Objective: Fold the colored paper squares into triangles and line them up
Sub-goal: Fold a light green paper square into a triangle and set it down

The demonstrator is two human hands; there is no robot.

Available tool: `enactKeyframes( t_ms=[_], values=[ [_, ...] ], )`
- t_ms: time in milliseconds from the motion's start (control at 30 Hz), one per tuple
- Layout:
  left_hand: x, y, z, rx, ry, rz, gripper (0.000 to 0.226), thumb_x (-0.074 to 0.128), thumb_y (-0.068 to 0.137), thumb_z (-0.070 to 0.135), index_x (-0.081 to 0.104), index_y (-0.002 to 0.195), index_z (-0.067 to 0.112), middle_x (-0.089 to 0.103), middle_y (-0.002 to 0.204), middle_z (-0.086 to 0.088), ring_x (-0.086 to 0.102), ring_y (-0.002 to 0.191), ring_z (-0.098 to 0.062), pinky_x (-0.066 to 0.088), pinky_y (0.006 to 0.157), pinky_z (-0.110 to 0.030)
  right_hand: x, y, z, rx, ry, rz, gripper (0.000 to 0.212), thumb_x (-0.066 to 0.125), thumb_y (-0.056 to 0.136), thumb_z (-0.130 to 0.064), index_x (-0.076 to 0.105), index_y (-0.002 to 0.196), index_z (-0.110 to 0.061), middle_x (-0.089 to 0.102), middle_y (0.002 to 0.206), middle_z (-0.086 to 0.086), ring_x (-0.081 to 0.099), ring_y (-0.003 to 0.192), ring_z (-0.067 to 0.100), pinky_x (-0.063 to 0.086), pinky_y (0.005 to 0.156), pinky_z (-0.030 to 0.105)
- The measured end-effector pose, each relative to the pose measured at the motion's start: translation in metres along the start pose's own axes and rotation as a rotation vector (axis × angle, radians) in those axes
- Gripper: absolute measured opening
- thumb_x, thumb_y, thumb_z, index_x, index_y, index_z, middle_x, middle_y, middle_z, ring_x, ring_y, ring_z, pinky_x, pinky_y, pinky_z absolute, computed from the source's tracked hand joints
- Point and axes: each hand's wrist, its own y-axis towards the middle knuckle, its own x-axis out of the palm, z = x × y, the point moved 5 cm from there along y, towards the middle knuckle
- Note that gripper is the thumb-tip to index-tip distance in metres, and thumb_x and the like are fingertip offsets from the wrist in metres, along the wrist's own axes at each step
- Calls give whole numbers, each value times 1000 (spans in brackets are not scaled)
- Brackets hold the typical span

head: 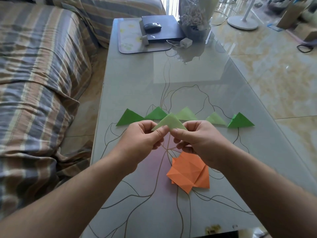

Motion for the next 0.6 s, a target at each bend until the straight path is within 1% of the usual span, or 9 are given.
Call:
enactKeyframes(
  t_ms=[100, 167, 267, 333, 400, 500, 600],
  values=[
    [0, 1, 1, 7, 17, 13, 26, 75, 93, 26, 68, 81, 3, 66, 68, -7, 58, 66, -20, 52, 74, -39, -8, 1, 0, -35, -48, 51, 19, 82, 87, -28, 71, 78, -15, 72, 80, 9, 64, 66, 17, 50, 61, 28],
    [3, 2, 0, -3, 21, 2, 27, 75, 92, 29, 69, 80, 5, 69, 70, -8, 60, 68, -20, 53, 75, -40, -16, 1, 0, -60, -16, 89, 20, 82, 87, -24, 69, 74, -14, 70, 76, 11, 62, 64, 19, 47, 60, 30],
    [9, 5, -5, -20, 41, -23, 26, 69, 97, 32, 74, 91, 7, 76, 83, -8, 63, 71, -18, 53, 77, -39, -26, 0, 2, -83, -10, 103, 21, 81, 88, -19, 68, 74, -10, 69, 71, 11, 61, 63, 21, 47, 58, 29],
    [10, 8, -10, -34, 65, -31, 24, 63, 102, 29, 76, 100, 10, 78, 90, -6, 65, 73, -17, 53, 78, -38, -31, -1, 4, -75, -44, 102, 21, 81, 89, -21, 69, 76, -10, 70, 71, 10, 62, 64, 20, 49, 59, 29],
    [13, 9, -12, -37, 104, -41, 24, 60, 104, 28, 77, 102, 11, 78, 91, -5, 65, 74, -16, 53, 77, -37, -34, -1, 6, -66, -87, 103, 19, 79, 91, -24, 71, 80, -10, 71, 74, 8, 63, 65, 19, 50, 60, 29],
    [17, 9, -17, -17, 151, -13, 21, 65, 101, 28, 76, 95, 11, 77, 84, -5, 65, 71, -14, 52, 74, -34, -43, -1, 10, -81, -204, 117, 17, 71, 98, -23, 76, 86, -11, 73, 78, 7, 63, 65, 15, 50, 60, 24],
    [19, 8, -24, 18, 193, 30, 25, 72, 96, 31, 72, 81, 11, 72, 73, -4, 61, 66, -14, 50, 68, -31, -54, -3, 16, -71, -350, 100, 18, 70, 98, -23, 78, 85, -14, 73, 76, 4, 63, 65, 13, 49, 57, 22]
  ],
)
